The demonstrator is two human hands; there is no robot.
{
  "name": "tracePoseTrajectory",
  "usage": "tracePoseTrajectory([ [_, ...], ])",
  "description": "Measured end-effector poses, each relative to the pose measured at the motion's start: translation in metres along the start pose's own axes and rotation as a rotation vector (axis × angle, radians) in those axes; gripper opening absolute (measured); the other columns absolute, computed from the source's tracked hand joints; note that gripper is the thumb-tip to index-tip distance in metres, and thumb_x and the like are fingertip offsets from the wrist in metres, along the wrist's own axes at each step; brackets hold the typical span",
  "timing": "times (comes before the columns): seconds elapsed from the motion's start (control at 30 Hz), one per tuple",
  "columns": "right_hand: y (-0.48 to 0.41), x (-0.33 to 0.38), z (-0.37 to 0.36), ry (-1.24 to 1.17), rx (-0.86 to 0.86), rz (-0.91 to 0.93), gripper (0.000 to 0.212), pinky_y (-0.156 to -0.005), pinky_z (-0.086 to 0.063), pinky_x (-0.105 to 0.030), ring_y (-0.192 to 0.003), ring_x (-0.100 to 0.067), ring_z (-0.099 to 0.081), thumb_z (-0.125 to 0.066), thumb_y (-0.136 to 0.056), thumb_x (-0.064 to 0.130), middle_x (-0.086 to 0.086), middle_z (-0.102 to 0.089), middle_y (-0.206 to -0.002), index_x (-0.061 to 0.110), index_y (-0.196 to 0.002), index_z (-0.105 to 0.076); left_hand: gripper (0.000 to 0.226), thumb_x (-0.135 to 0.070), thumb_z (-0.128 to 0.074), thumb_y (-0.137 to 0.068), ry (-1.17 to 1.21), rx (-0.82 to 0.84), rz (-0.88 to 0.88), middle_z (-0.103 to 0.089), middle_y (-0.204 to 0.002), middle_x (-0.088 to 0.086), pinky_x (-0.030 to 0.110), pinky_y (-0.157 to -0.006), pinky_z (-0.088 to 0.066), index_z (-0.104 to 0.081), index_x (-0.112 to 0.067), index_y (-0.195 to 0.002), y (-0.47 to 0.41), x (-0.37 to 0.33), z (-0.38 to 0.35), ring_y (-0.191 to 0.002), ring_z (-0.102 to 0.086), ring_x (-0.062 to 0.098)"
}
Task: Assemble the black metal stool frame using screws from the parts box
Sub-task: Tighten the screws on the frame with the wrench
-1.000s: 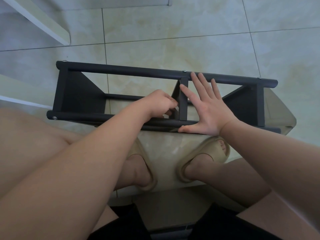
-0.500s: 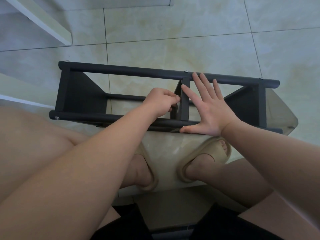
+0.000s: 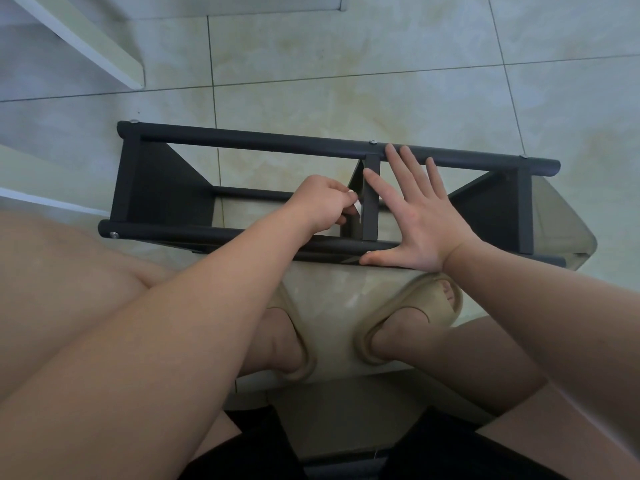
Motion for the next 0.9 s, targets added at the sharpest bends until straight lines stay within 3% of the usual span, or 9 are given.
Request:
tracePoseTrajectory([
  [0.4, -0.0002, 0.0002, 0.0005, 0.005, 0.011, -0.002, 0.122, -0.124, 0.005, -0.059, -0.155, -0.035, 0.014, -0.038, -0.069, 0.095, -0.016, 0.012, -0.168, 0.023, -0.163, -0.007, 0.011, -0.024, -0.055, -0.101, -0.06, 0.073, 0.033, -0.071, -0.086, -0.003, 0.027, -0.067, -0.044, -0.062, -0.016, -0.105, -0.0008, 0.001, -0.0045, -0.076, -0.063, 0.012],
  [0.5, -0.0003, 0.0004, 0.0005, 0.007, 0.015, -0.001, 0.122, -0.123, 0.004, -0.059, -0.155, -0.035, 0.014, -0.038, -0.069, 0.095, -0.016, 0.012, -0.168, 0.022, -0.163, -0.007, 0.013, -0.024, -0.054, -0.102, -0.055, 0.091, 0.046, -0.072, -0.085, -0.005, 0.028, -0.069, -0.045, -0.063, -0.016, -0.105, -0.0011, 0.0019, -0.0039, -0.078, -0.064, 0.011],
  [0.67, -0.0004, 0.0005, 0.0007, 0.005, 0.019, -0.001, 0.123, -0.123, 0.004, -0.059, -0.155, -0.034, 0.014, -0.038, -0.069, 0.095, -0.016, 0.012, -0.168, 0.022, -0.163, -0.007, 0.021, -0.022, -0.048, -0.104, -0.089, 0.136, 0.056, -0.07, -0.082, -0.006, 0.028, -0.072, -0.046, -0.06, -0.019, -0.087, -0.0015, 0.0019, -0.0045, -0.078, -0.063, 0.009],
  [0.9, -0.0007, 0.001, 0.0013, 0.009, 0.033, -0.006, 0.123, -0.123, 0.004, -0.059, -0.155, -0.035, 0.015, -0.037, -0.069, 0.095, -0.016, 0.013, -0.168, 0.022, -0.163, -0.006, 0.027, -0.016, -0.043, -0.105, -0.164, 0.181, 0.014, -0.069, -0.083, -0.003, 0.028, -0.074, -0.046, -0.058, -0.021, -0.083, -0.0032, 0.0042, -0.004, -0.079, -0.062, 0.011],
])
Point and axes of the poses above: each hand's wrist, its own y-axis away from the middle knuckle, its own z-axis out of the back of the hand, x = y × z, the point moved 5 cm from there along -y, towards the middle knuckle
